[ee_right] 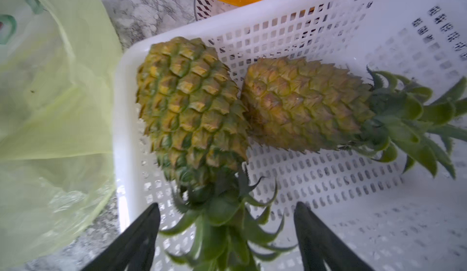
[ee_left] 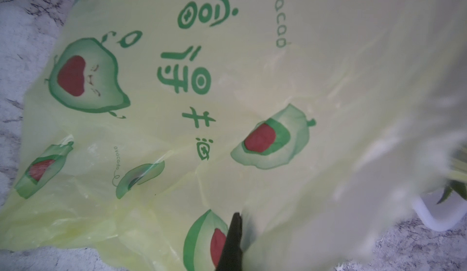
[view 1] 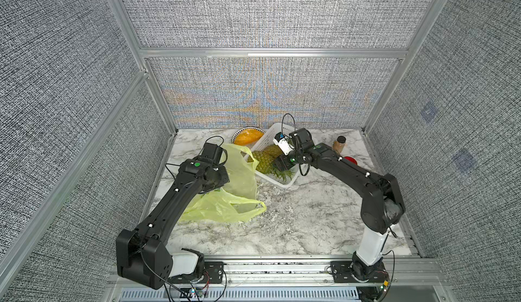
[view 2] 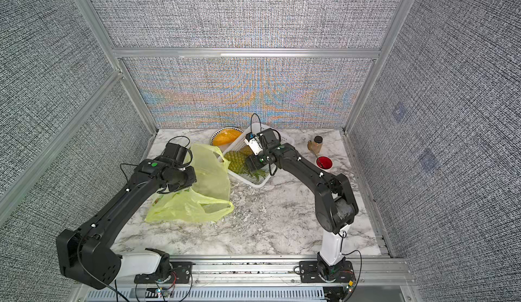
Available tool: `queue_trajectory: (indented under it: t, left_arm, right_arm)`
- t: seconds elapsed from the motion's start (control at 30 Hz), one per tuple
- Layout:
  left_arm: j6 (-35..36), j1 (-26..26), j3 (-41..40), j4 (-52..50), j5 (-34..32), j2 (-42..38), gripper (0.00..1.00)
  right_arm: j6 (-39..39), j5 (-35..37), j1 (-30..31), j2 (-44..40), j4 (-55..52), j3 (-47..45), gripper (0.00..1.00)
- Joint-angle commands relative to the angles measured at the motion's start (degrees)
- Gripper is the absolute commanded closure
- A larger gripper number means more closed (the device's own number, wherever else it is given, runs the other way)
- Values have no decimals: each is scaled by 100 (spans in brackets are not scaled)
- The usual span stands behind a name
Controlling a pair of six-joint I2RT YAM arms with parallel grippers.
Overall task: Place the pineapple into a plastic bag & tie a knot
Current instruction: Pick up the pineapple from the basket.
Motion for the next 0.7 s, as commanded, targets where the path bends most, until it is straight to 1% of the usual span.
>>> queue_trajectory:
  t: [0.0,0.1,0.27,0.37,0.53,0.6,0.63,0.67]
  left_arm:
    - [-45,2,41,-88,73,-10,100]
    - [-74,2,15,-111,97,-23,100]
    - [-84,2,-16,-157,109,-40,100]
    - [-75,2,-12,-184,107,-75,100]
    - [-100,7,-46,-221,108,-147,100]
    - [-102,2,-73,-231,105,-185,100]
    - [-101,2,-89,-237,92,-194,100]
    - [-102,2,-111,-238,89,-211,100]
  right_arm:
    - [-670,-107,-9,229,-366,130,14]
    - [-936,-423,-48,333,-463,83,14]
    - [-1167,-359,-90,676,-454,118,13]
    - [-1212,-543,-128,906,-515,199,13]
    - [-1267,-552,-158,1146,-468,197,13]
    - [-1242,-561,-176,1160,-450,227,19]
    - [-1236,-571,-180,1126,-442,249,23]
    - [-1219,-580,-187,1073,-404,255,29]
